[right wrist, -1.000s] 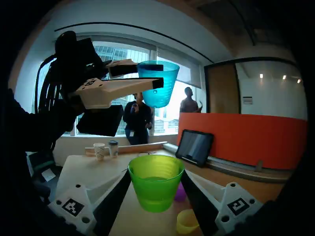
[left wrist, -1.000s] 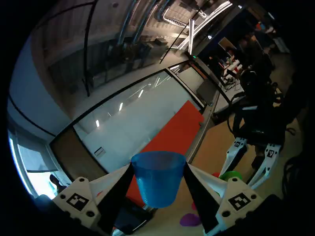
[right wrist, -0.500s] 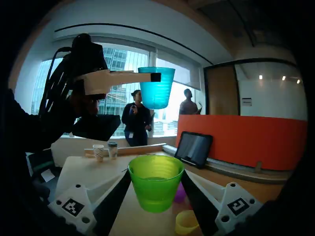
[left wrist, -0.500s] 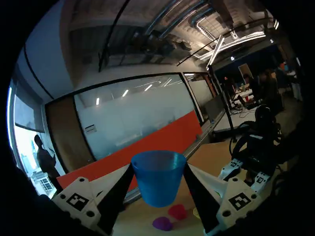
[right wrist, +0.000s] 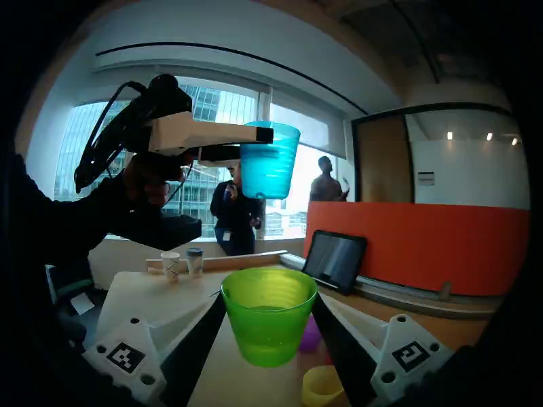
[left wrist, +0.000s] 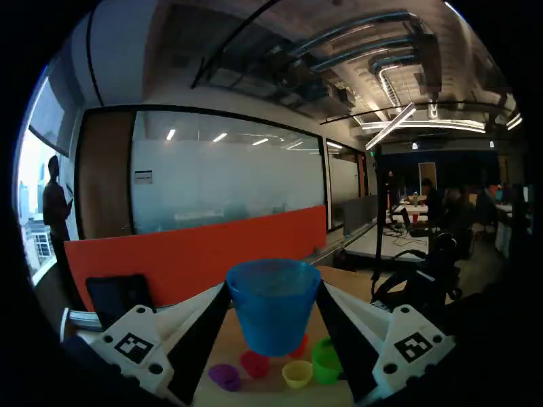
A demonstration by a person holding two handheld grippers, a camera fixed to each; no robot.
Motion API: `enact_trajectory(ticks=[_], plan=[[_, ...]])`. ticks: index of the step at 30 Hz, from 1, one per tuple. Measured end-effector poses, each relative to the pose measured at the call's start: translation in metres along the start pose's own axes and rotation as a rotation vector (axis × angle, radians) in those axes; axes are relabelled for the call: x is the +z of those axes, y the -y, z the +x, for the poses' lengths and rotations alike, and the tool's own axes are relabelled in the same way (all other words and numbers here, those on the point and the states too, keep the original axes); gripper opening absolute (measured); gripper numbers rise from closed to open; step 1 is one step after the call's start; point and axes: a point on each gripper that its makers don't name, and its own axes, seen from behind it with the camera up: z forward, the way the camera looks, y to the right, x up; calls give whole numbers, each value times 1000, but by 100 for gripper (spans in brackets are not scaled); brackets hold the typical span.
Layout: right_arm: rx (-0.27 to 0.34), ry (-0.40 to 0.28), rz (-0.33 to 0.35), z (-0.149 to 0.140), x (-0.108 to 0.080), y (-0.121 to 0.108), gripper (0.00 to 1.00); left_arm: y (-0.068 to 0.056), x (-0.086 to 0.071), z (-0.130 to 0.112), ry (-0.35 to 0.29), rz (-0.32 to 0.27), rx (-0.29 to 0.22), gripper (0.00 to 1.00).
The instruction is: Pour water
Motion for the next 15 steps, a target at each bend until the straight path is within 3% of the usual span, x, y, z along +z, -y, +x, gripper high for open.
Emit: enact_trajectory(ticks=[3,15], plan=[[-2,2,-1,0,0,0,90,1,0,1,-4,-10,-29,87],[11,13,-8,-1,1,-4,90,8,-5,-7,3,0,9,87]])
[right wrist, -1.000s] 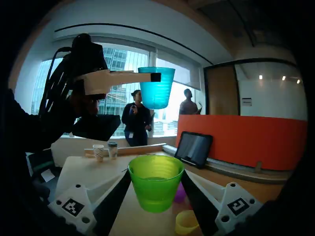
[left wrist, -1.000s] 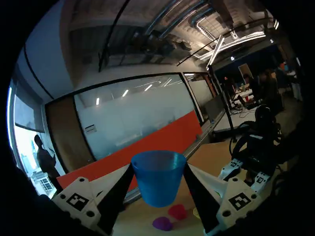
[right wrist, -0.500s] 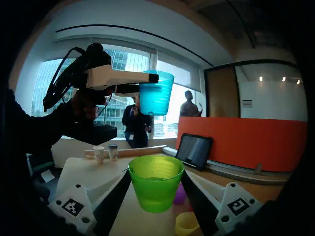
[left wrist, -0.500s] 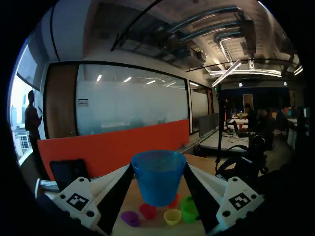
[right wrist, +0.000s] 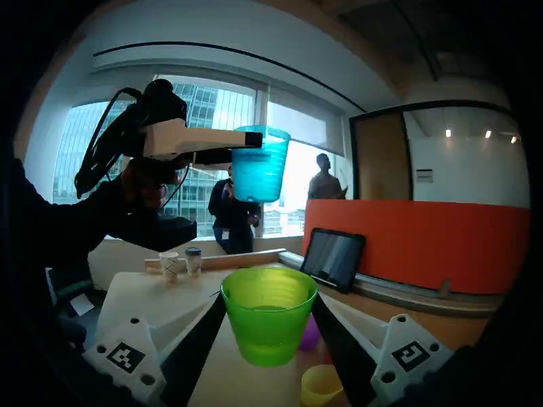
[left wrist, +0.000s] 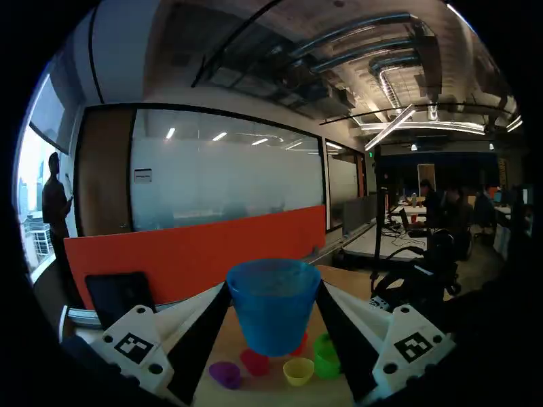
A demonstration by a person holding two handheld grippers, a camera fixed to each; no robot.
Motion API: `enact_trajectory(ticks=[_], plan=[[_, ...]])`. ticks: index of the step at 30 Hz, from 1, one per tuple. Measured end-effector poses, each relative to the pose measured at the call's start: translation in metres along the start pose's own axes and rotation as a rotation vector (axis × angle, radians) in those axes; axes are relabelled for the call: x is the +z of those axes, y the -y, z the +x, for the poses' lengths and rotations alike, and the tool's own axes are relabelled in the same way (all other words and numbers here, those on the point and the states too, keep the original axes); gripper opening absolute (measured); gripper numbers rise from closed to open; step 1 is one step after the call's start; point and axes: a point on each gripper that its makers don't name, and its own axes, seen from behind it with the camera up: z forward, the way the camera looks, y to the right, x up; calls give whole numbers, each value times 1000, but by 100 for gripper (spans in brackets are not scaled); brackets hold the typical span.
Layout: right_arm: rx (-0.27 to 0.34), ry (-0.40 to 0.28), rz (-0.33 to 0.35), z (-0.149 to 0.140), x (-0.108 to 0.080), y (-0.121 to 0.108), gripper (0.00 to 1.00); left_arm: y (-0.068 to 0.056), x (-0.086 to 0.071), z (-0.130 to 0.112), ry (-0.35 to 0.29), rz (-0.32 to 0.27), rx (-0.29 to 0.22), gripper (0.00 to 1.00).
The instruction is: Pour water
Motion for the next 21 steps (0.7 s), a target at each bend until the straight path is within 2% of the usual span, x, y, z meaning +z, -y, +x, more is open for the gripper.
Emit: enact_trajectory(ticks=[9,21], plan=[[32,33,-17,3,-9,-12,91,5,-4,-26,31,11,8,87],[37,94,-94,1,-38,-53,91,18,-14,-72,80,29,4,87]])
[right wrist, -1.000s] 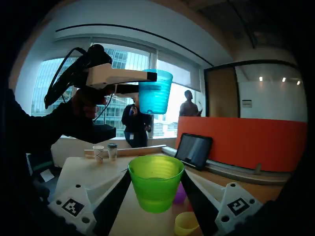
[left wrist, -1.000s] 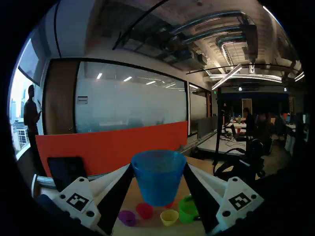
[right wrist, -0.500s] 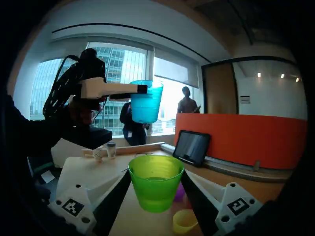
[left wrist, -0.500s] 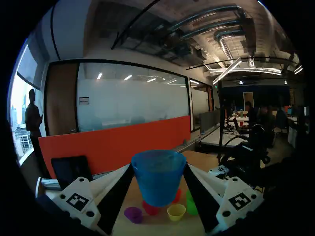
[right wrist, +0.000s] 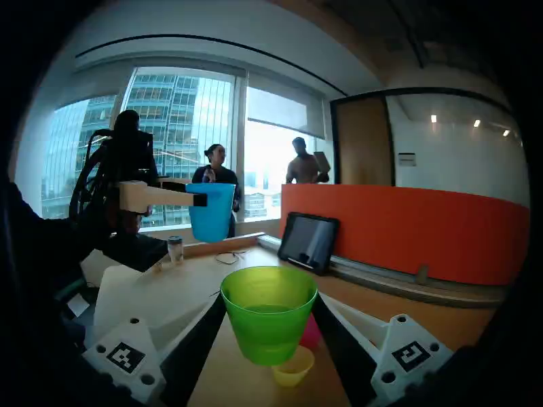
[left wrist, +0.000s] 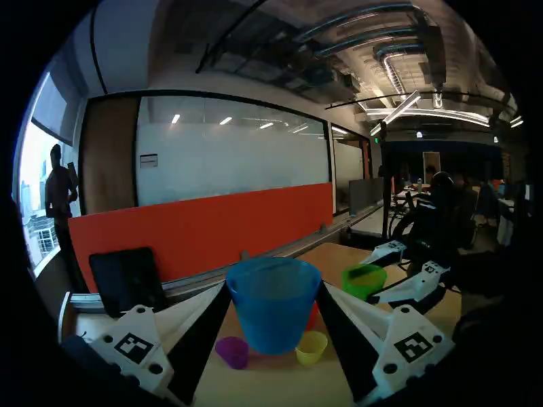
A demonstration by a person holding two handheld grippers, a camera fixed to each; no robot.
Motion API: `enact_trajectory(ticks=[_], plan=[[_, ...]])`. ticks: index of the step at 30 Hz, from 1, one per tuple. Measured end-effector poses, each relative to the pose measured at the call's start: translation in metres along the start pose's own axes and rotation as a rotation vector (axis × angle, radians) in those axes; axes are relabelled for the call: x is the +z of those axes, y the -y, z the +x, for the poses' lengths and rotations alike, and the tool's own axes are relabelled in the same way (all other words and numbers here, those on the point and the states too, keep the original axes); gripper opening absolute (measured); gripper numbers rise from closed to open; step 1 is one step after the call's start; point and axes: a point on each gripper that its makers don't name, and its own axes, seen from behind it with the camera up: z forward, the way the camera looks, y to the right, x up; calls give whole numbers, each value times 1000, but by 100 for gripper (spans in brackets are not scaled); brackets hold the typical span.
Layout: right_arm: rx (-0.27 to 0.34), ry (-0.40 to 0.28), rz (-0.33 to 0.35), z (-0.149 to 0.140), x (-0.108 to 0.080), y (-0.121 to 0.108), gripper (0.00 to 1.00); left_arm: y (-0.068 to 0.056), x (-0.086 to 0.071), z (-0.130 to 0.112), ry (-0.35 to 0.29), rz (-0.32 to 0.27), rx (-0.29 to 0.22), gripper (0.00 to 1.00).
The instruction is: Pour water
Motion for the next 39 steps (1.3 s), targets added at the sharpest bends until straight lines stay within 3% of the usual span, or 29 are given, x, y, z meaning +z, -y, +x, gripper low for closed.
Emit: enact_trajectory(ticks=[6,18,39], plan=[[-5,19,-42,-2,-16,-20,91,4,-2,-19,20,5,-5,88],[4,74,-66,-17,-37,-38,91,-4,-4,-50,71,-11,17,88],[-18,265,-23,-69,-45,-47,91,-11,7,-128,249,-63,34,88]])
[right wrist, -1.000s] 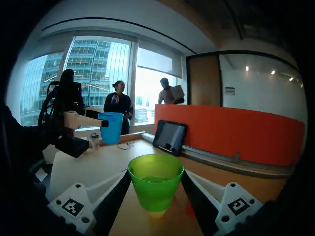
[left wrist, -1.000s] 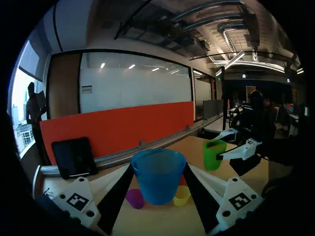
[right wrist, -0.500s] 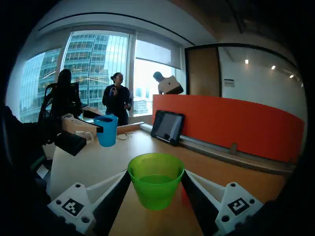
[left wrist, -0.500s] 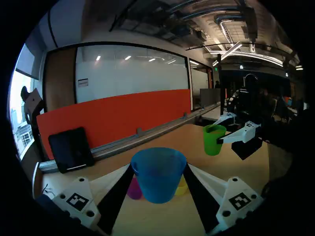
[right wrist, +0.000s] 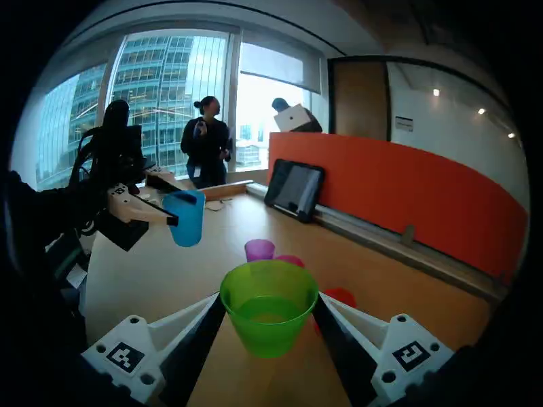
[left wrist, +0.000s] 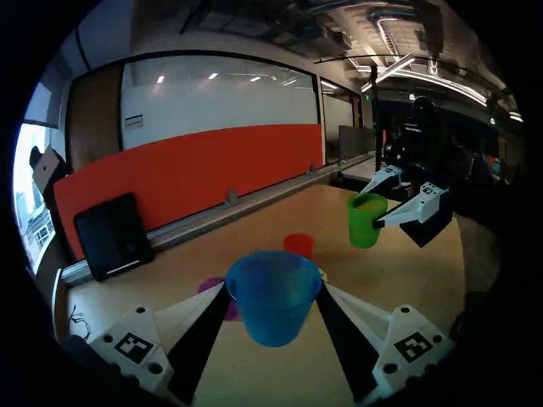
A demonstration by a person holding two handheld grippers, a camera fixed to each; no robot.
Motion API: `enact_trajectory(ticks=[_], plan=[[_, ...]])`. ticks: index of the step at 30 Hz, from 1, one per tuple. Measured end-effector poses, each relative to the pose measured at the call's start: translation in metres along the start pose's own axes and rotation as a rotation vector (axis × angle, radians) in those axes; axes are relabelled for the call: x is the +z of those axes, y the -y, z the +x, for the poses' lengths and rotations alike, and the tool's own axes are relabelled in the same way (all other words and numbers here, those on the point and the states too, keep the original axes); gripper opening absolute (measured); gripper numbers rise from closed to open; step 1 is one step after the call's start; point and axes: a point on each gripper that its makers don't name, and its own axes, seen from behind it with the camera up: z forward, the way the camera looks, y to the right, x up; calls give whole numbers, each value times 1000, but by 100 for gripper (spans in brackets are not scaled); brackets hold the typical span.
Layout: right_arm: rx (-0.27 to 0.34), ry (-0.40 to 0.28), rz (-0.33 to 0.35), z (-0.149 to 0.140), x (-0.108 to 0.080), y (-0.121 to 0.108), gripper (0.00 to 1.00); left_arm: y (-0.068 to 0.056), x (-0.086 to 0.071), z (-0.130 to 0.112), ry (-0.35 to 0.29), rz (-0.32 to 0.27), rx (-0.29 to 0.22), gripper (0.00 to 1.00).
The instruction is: Pour water
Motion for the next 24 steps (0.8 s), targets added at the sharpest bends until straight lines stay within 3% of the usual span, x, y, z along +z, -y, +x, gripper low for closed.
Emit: enact_trajectory(ticks=[12,24], plan=[[-15,102,15,-31,13,-2,91,-6,16,-50,130,-26,33,88],[-18,175,19,-61,22,-4,91,-8,30,-94,227,-45,34,88]])
